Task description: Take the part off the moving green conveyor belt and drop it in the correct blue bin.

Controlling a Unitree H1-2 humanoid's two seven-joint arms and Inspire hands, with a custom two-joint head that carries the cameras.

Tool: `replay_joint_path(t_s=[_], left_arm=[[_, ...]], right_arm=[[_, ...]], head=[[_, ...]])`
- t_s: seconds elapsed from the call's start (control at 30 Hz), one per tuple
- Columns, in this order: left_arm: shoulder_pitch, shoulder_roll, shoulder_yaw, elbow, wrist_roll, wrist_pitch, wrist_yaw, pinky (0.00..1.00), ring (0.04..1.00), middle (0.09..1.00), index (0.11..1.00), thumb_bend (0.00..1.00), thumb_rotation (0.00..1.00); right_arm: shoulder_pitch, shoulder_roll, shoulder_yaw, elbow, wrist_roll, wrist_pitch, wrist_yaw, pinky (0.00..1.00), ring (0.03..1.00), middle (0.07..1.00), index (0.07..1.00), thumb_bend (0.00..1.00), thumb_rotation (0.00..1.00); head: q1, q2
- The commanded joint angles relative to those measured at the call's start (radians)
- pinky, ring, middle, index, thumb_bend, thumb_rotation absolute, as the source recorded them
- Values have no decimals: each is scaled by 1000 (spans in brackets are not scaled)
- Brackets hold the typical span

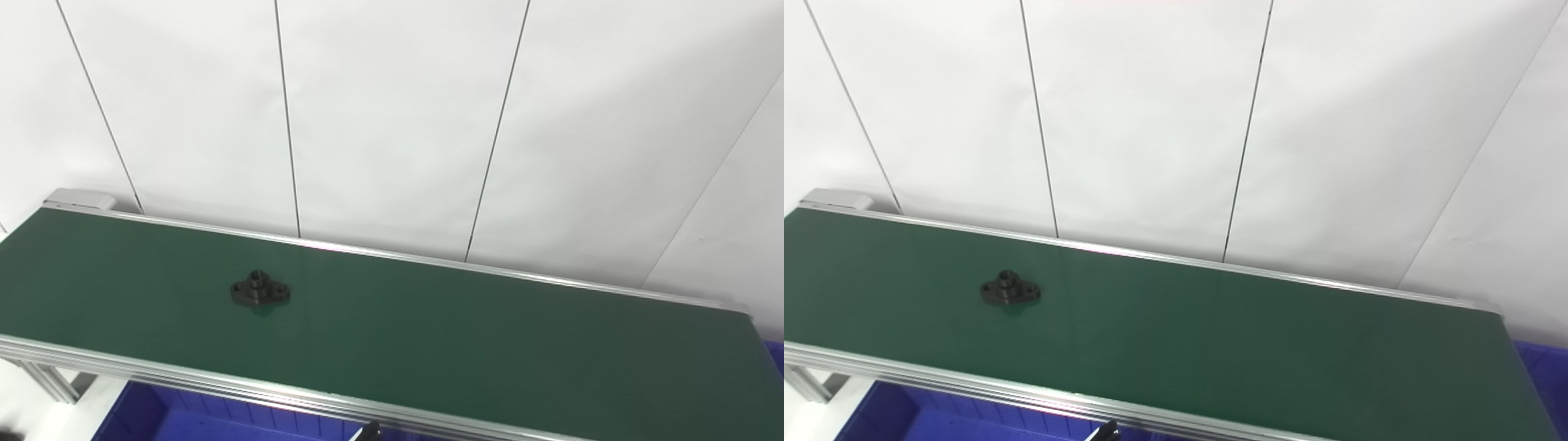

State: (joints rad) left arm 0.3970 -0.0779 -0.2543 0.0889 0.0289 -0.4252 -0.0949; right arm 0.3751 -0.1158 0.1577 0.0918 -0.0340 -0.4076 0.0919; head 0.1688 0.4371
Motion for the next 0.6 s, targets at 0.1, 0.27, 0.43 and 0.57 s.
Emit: replay_joint_path(t_s=[0.1,0.27,0.43,0.57], left_arm=[[11,2,-9,-46,-3,-36,-5,851,917,936,932,907,783],[17,16,-11,-64,-16,-25,-16,838,926,942,939,898,771],[11,24,-14,-66,-23,-18,-23,851,939,954,949,915,780],[4,25,-15,-66,-28,-14,-25,863,947,960,955,912,773]], right_arm=[[33,-16,15,-119,-16,-62,-13,1000,1000,1000,1000,1000,817],[77,-22,10,-261,4,-62,-9,1000,1000,1000,1000,1000,798],[66,-37,1,-357,-36,-61,-6,988,1000,1000,1000,1000,748],[26,-51,-21,-406,-116,-38,-5,943,1000,1000,1000,1000,663]], head=[[-9,12],[-37,23],[-52,30],[-63,34]])
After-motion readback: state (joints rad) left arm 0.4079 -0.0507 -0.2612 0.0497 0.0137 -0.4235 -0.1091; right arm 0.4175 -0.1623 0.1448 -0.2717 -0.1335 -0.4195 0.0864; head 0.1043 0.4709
